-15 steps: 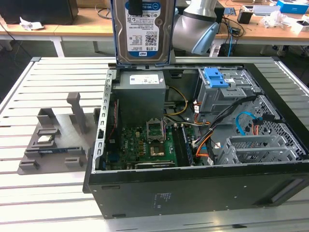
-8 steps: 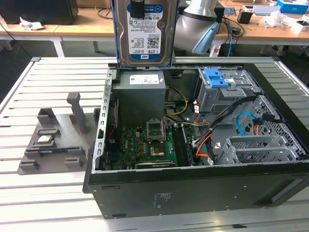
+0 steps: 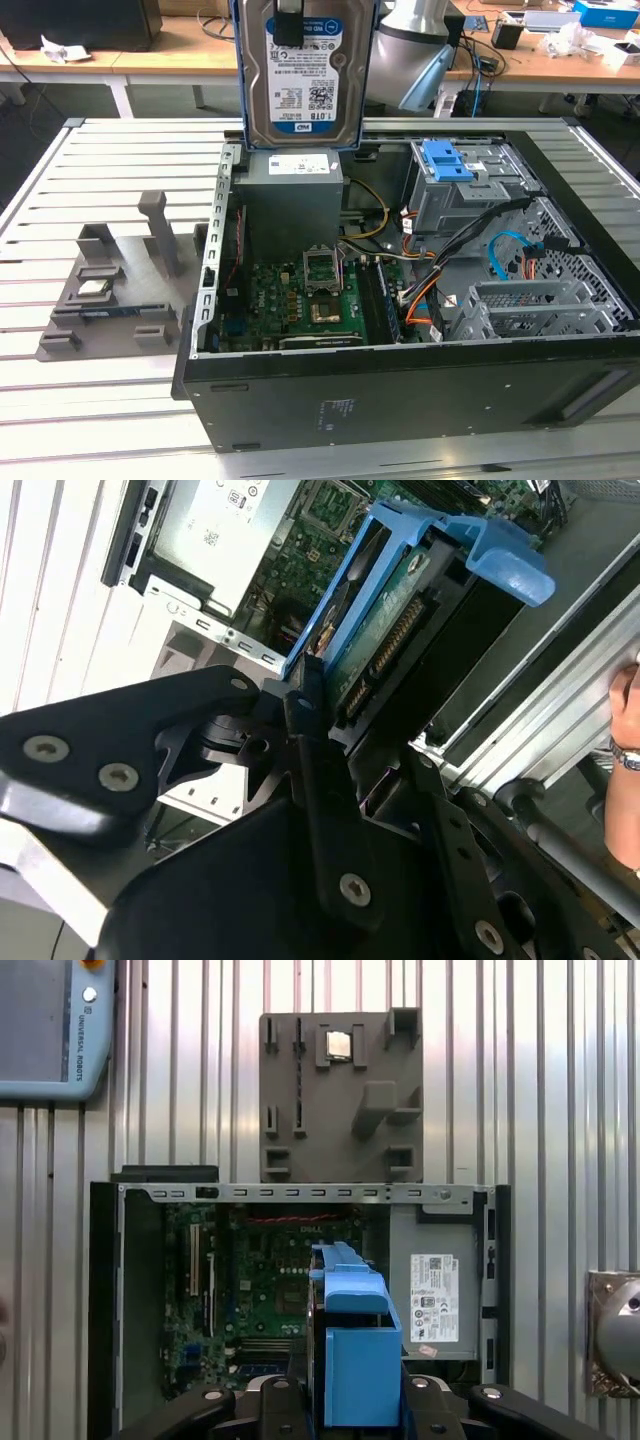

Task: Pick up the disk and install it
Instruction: 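Pick up the disk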

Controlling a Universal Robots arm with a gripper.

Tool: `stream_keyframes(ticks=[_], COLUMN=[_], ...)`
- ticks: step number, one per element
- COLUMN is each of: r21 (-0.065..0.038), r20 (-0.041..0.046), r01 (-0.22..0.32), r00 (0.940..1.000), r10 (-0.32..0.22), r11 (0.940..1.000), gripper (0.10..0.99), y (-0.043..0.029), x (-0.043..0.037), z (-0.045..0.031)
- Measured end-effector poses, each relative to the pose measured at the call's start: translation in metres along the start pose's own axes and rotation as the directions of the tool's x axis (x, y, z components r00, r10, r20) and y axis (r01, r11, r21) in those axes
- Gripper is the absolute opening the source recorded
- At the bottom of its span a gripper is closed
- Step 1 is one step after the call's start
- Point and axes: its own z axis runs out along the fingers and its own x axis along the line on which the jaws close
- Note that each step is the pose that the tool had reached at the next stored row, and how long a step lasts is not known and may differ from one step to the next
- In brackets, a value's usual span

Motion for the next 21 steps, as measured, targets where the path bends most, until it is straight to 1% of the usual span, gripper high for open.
stream_keyframes(ticks=[8, 11, 21], r21=[0.000, 0.000, 0.000], r20=[-0.0023, -0.0039, -0.0072], r01=[0.000, 0.000, 0.000], r00=[1.0000, 1.0000, 1.0000], r10=[0.000, 0.000, 0.000], r11=[1.0000, 1.0000, 1.0000], gripper=[0.365, 0.365, 0.365], y=[-0.0018, -0.0028, -0.0052], x=[0.0087, 0.0137, 0.0256], z=[0.0011, 0.0018, 0.0033])
